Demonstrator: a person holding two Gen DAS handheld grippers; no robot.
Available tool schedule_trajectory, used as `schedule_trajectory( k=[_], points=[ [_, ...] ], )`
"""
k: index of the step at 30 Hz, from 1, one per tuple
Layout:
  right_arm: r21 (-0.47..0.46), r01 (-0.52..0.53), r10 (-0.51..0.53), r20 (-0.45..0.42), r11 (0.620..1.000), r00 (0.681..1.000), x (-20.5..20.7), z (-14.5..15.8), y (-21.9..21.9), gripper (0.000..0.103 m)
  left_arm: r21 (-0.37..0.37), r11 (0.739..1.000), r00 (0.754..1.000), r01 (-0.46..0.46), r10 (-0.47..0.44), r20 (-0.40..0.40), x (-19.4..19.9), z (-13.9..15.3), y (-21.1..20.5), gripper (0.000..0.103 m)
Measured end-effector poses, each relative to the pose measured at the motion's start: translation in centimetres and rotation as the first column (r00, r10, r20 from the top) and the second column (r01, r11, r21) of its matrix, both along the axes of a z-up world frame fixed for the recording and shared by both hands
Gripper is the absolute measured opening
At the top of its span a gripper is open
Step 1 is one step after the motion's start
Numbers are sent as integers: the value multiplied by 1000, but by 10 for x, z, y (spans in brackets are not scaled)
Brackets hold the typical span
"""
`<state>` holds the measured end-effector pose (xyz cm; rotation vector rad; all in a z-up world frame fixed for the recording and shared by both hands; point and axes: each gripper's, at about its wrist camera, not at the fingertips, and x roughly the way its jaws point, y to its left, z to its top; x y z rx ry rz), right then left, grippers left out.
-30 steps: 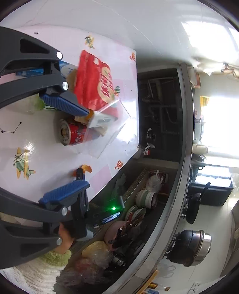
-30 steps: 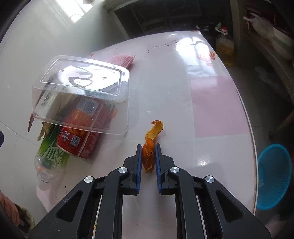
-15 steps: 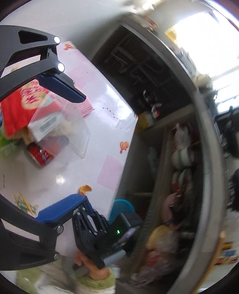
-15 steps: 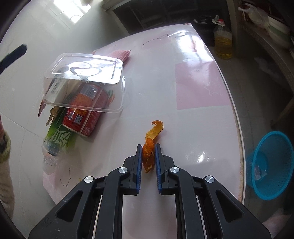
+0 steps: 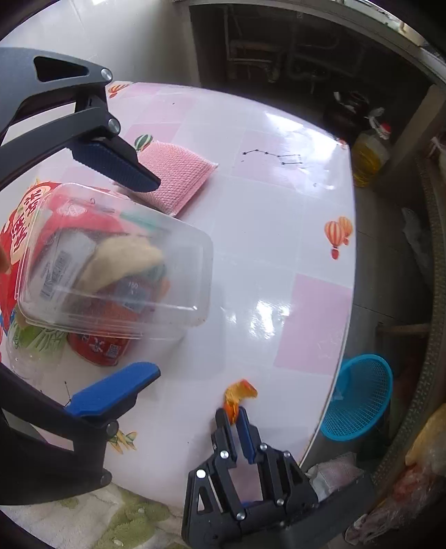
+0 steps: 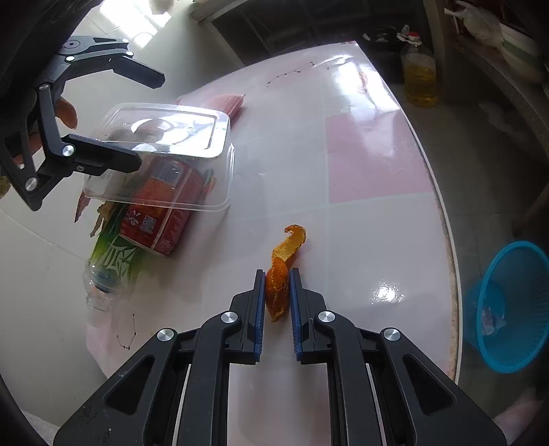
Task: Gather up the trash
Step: 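Grasp the clear plastic box with the left tool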
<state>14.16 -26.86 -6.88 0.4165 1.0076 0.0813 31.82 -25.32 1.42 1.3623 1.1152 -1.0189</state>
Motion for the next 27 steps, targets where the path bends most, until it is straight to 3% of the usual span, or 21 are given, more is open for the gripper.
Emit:
schedule_trajectory(
  k=[8,11,14,22,25,27],
  points=[
    [36,-7,7,17,999,1000,-3,-1,-7,13,94,992,996,-83,87,-31,17,-21,6,97],
    [42,-9,8,20,999,1000,-4,-1,-8,13,82,992,995,-95,96,-10,21,-19,6,85],
    [44,-9,8,21,999,1000,-4,-1,-8,13,58,992,994,-112,112,1,25,-10,7,84],
    [50,0,-1,31,999,1000,-4,-2,-9,12,-102,985,990,-138,142,27,20,40,15,84],
    [54,5,-7,36,999,999,-5,-2,-8,12,-221,954,978,-203,209,4,25,69,23,84],
    [59,13,-16,37,998,999,-6,-2,-10,12,-316,911,963,-264,269,-28,29,90,34,84]
  ],
)
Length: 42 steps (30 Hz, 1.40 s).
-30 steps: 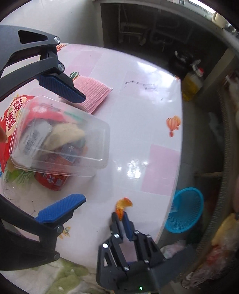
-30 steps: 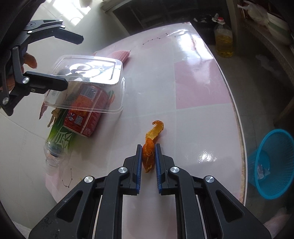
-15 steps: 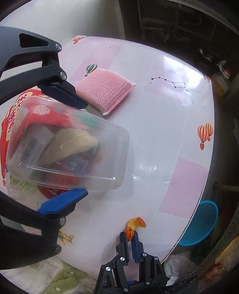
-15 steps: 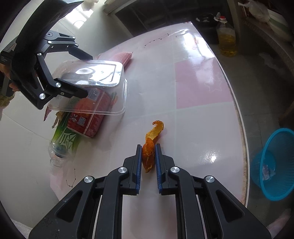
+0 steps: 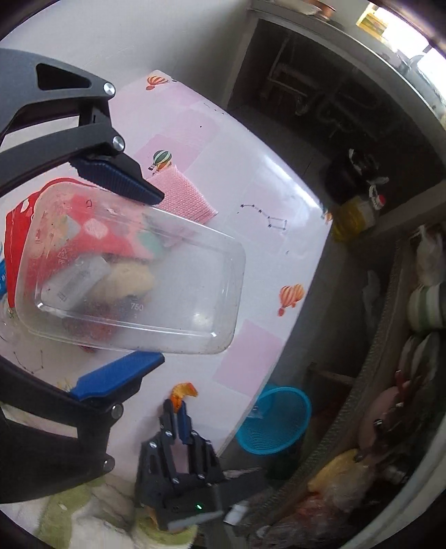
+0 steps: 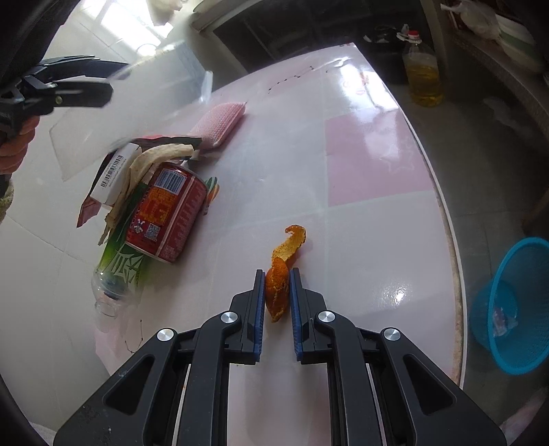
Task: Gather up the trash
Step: 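Grasp the clear plastic box with the left tool, then drop the orange peel into the wastebasket with the right tool while the left tool carries the box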
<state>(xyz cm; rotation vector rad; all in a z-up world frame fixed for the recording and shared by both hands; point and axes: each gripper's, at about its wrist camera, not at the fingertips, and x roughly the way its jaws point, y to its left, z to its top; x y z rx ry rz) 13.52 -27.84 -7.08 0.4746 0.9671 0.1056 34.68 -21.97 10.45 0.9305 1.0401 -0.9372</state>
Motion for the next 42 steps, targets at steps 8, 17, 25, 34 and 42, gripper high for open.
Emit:
schedule_trajectory(
  k=[8,17,25,34,42],
  points=[
    [33,32,-33,3,999,999,-10,3,-8,12,-359,878,946,-316,262,-191,-16,43,54,84],
    [69,96,-98,15,993,995,-41,14,-24,11,-503,773,913,-387,246,-324,-87,9,55,83],
    [132,195,-203,50,972,978,-80,25,-52,11,-481,787,891,-386,184,-414,-119,-29,14,83],
    [118,394,-401,46,912,915,-143,27,-114,11,-454,830,912,-324,146,-383,-151,-56,-61,84],
    [103,625,-622,-61,774,781,-209,-10,-178,11,-365,899,919,-242,92,-383,-189,-98,-154,84]
  ],
)
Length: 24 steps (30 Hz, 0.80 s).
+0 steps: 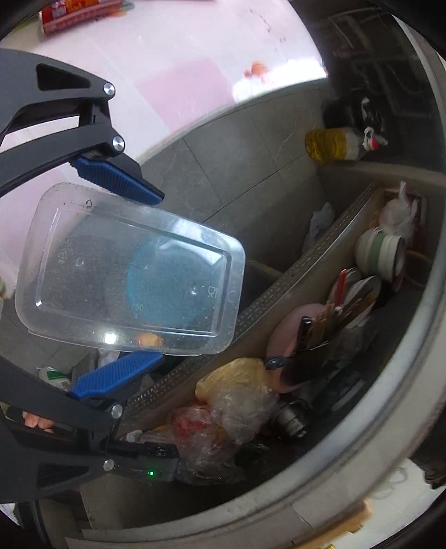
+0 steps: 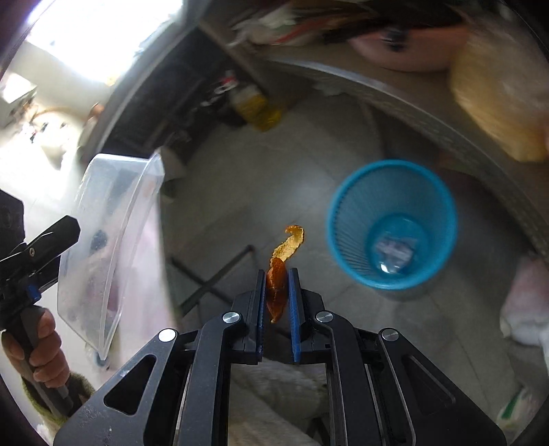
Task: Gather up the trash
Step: 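Drop the orange peel into the wastebasket with the right tool while the left tool carries the box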
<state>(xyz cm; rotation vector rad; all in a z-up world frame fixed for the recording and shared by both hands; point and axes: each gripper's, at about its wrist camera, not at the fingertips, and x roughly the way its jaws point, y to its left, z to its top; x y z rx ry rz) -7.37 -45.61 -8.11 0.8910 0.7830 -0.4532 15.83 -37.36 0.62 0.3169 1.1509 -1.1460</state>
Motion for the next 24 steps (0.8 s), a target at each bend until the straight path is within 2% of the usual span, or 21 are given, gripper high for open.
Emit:
schedule_trajectory(
  k=[4,8,11,12,13,15,24],
  points=[
    [29,86,-86,-33,996,996,-16,-20,-31,11,71,997,999,27,-25,-28,-13,-31,-45,84],
    [32,127,-126,-32,991,991,-14,-29,-57,12,119,992,999,33,-28,-46,-19,-56,-86,84],
    [-1,159,-159,-41,987,986,-3,-39,-80,24,115,993,999,-1,6,-46,-17,-72,-113,87],
    [-9,160,-160,-39,987,986,1,-45,-88,40,116,993,999,-18,23,-42,-15,-77,-120,88],
    [-25,173,-174,-57,985,983,4,-51,-95,47,117,993,999,-32,36,-38,-13,-82,-125,90],
    [-40,195,-198,-99,980,975,5,-59,-100,47,125,991,998,-42,47,-36,-11,-89,-130,90],
    [-34,187,-189,-93,982,978,-19,-69,-84,47,28,1000,996,-2,4,-86,-15,-77,-103,90]
  ],
)
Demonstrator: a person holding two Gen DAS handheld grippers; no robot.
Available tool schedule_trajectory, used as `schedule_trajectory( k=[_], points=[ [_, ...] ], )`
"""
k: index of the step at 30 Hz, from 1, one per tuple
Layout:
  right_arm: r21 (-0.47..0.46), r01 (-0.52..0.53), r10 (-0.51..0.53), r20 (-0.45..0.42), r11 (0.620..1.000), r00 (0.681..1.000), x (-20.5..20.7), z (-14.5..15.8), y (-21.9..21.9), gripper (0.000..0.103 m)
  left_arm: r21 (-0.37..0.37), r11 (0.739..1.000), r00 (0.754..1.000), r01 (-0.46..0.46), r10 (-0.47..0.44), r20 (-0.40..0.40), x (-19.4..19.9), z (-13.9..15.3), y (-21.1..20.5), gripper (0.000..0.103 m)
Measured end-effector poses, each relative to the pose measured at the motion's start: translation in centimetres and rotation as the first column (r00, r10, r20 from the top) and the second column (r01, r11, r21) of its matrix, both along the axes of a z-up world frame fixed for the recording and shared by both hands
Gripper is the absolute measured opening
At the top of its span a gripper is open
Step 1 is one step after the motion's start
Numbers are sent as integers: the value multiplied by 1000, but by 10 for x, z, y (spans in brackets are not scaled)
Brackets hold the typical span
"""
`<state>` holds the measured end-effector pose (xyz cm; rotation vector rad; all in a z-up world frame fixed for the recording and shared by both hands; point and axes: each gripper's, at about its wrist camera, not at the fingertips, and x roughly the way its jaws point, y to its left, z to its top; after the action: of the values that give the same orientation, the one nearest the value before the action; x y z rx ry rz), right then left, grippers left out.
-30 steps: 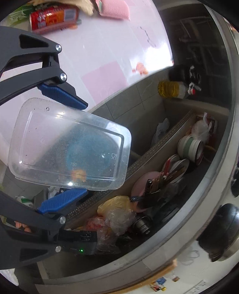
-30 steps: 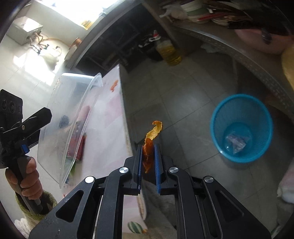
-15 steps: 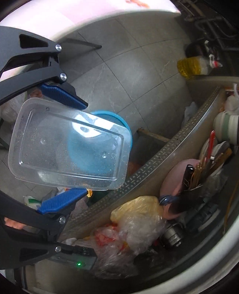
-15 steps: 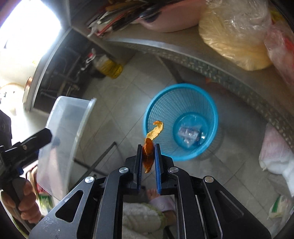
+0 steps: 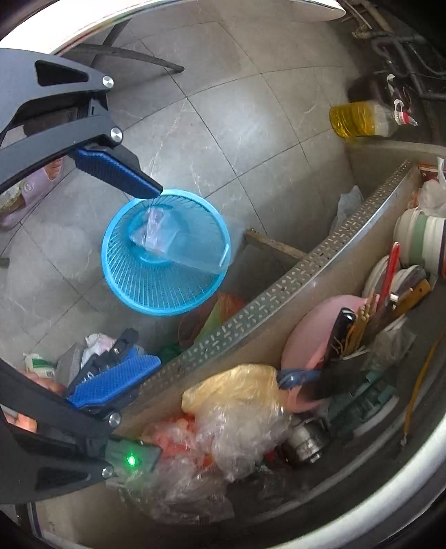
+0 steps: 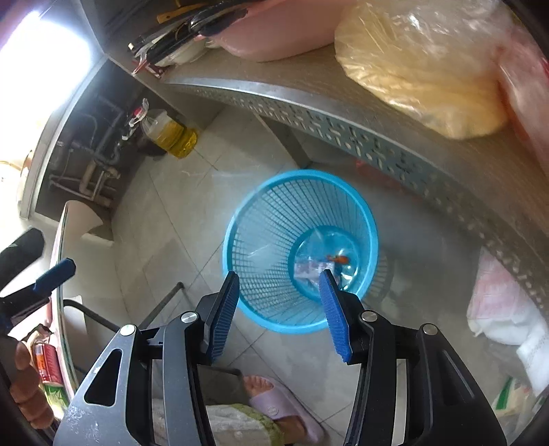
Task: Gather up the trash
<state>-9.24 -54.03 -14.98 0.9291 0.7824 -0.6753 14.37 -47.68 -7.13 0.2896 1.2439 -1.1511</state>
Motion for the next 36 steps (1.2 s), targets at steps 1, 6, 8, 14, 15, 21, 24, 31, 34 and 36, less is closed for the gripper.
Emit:
schedule_trajectory(
  k=[1,6,8,14,15,21,24,31,34,36],
  points=[
    [0,2,-2,2,1000,1000,-3,1,2,47,-15,1000,1000,1,-1,-4,0,4,4,90],
    [-13,-5,5,4,1000,1000,-5,6,15,47,-79,997,1000,0,2,31,-5,29,24,90],
    [-24,-16,16,-2,1000,1000,-3,11,22,47,-100,995,999,-3,7,37,-7,37,33,90],
    [-78,-54,54,-2,995,999,1,32,45,47,-164,987,997,-4,16,74,-11,67,79,90],
    [-96,-64,64,-1,993,998,3,38,50,48,-178,984,996,2,13,84,-12,72,90,90],
    [-244,-153,155,-10,958,988,13,82,86,62,-236,971,989,-43,75,127,-10,96,153,91],
    [-328,-210,213,-25,921,977,22,104,109,73,-262,959,974,-109,156,166,-7,106,191,94],
    [-471,-343,349,-78,813,934,58,141,165,94,-309,930,931,-198,277,237,-6,120,264,95],
    [-499,-384,386,-105,777,917,76,151,186,95,-319,922,913,-219,308,266,-6,124,291,95],
    [-512,-415,409,-132,752,903,90,156,199,95,-324,914,902,-245,337,268,-4,125,309,95]
  ],
)
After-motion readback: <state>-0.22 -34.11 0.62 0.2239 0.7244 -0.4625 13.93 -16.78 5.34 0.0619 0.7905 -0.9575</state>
